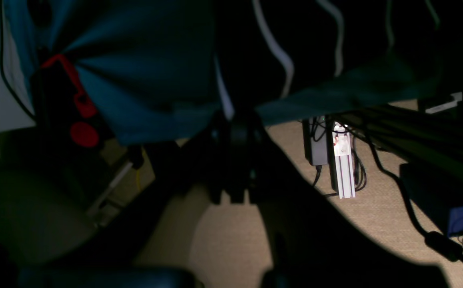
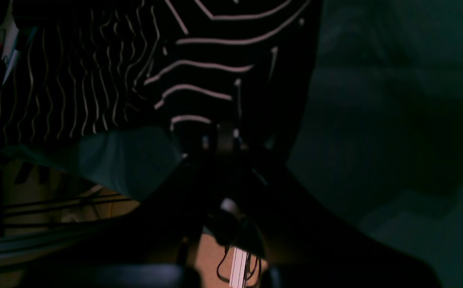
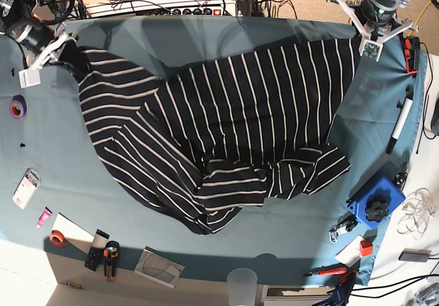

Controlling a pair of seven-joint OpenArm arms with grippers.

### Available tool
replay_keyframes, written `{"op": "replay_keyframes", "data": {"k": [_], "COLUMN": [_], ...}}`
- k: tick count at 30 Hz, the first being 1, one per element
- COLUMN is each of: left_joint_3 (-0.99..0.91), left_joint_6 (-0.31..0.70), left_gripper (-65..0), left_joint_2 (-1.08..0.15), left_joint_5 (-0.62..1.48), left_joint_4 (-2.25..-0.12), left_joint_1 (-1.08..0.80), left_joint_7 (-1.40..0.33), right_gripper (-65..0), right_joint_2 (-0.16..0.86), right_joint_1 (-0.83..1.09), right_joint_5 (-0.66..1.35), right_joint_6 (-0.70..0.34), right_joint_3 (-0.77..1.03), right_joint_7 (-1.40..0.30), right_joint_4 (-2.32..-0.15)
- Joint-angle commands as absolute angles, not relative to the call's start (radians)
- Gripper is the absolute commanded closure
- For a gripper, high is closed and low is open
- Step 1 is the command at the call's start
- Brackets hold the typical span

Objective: Layout the t-shirt on the table in an organized manner, then fold the t-shirt properly
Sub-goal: 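Raise the shirt with both grippers and swing it across the table, then lower the shirt flat onto the table with both grippers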

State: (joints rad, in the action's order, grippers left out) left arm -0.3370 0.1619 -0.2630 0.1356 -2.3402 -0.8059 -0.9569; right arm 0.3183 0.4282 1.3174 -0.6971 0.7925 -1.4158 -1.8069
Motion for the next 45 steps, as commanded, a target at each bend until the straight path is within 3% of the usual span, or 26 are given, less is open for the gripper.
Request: {"op": "replay_keyframes", "data": {"k": [1, 4, 10, 13, 19, 25, 30, 35, 40, 45], "left_joint_3": [-0.344, -0.344, -0.343, -0.343, -0.343, -0.343, -0.275, -0.128, -0.059, -0.059], "left_joint_6": [0.159, 0.167, 0.295, 0.287, 0.29, 0.323, 0.337, 0.333, 0.299, 0.303], "left_gripper": [0.0, 0.0, 0.0, 0.0, 0.0, 0.0, 0.0, 0.0, 0.0, 0.0], "left_joint_2": [-0.269, -0.269, -0.269, -0.269, -0.269, -0.289, -0.327, -0.371, -0.406, -0.45], "left_joint_5": [0.127, 0.128, 0.276, 0.292, 0.292, 0.292, 0.292, 0.289, 0.29, 0.336], "left_joint_4": [-2.356, -2.356, -2.356, -2.289, -1.986, -1.68, -1.379, -1.073, -0.973, -0.973], "left_joint_1": [-0.812, -0.746, -0.479, -0.34, -0.039, 0.311, 0.612, 0.935, 1.18, 1.309], "left_joint_7": [-0.902, -0.796, -0.73, -0.732, -0.703, -0.698, -0.678, -0.635, -0.649, -0.839], "right_gripper": [0.0, 0.0, 0.0, 0.0, 0.0, 0.0, 0.0, 0.0, 0.0, 0.0], "right_joint_2": [0.342, 0.341, 0.342, 0.343, 0.374, 0.397, 0.396, 0.393, 0.399, 0.399], "right_joint_1": [0.429, 0.393, 0.208, 0.107, -0.124, -0.453, -0.814, -1.161, -1.306, -1.306], "right_joint_5": [1.345, 1.29, 1.07, 0.981, 0.653, 0.382, 0.287, 0.279, 0.269, 0.273], "right_joint_6": [-0.698, -0.698, -0.698, -0.688, -0.532, -0.347, -0.316, -0.316, -0.317, -0.317], "right_joint_3": [0.799, 0.799, 0.799, 0.79, 0.576, 0.235, 0.067, 0.047, 0.047, 0.048], "right_joint_7": [-1.396, -1.338, -1.165, -1.085, -0.9, -0.701, -0.626, -0.558, -0.568, -0.626], "right_joint_4": [-1.823, -1.823, -1.823, -1.823, -1.783, -1.496, -1.082, -0.763, -0.753, -0.834]}}
